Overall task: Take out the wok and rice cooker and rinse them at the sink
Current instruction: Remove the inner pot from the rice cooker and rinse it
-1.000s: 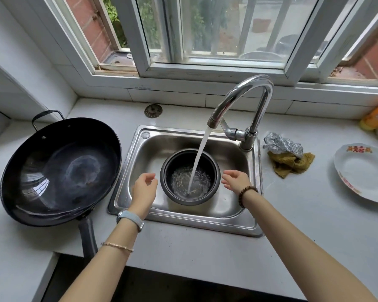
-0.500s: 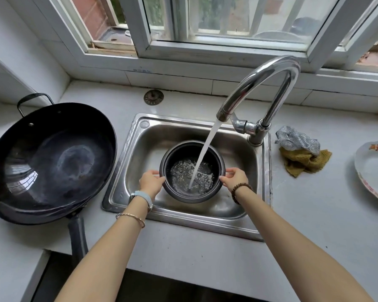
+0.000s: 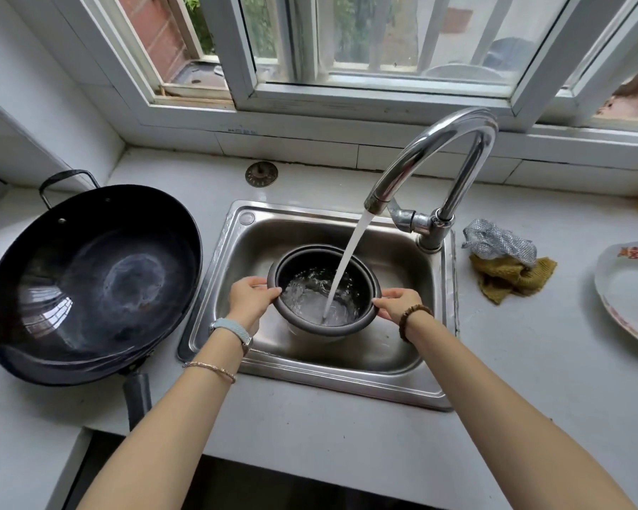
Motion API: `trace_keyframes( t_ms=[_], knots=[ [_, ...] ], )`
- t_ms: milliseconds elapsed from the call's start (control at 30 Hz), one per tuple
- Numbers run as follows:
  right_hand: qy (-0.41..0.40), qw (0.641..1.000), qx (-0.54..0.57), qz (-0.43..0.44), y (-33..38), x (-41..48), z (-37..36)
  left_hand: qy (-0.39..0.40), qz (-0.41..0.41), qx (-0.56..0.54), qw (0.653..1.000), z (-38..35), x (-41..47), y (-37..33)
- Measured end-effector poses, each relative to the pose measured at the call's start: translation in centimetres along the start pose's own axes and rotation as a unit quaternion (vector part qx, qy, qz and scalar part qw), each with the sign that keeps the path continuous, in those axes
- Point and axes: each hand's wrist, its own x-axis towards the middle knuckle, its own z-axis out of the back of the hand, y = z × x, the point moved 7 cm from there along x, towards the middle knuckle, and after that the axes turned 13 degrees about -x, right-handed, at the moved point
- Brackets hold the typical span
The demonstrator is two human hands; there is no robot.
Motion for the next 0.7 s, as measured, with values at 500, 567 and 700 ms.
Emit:
trace_keyframes(
  t_ms=[500,567,700],
  knots=[
    [-0.048,0.988,-0.007,0.149,4.0,-8.8,1.2,0.051,-0.044,0.055,0.996,3.1,-3.7,-4.5],
    [-0.056,0.986,-0.016,0.159,4.7,-9.3,1.8,0.073,0.022,0.016,0.997,2.3,-3.7,-3.6],
    [-0.046,0.99,0.005,0.136,4.9,-9.2,2.9,0.096,0.123,-0.051,0.986,0.9,-4.6,-2.3]
  ],
)
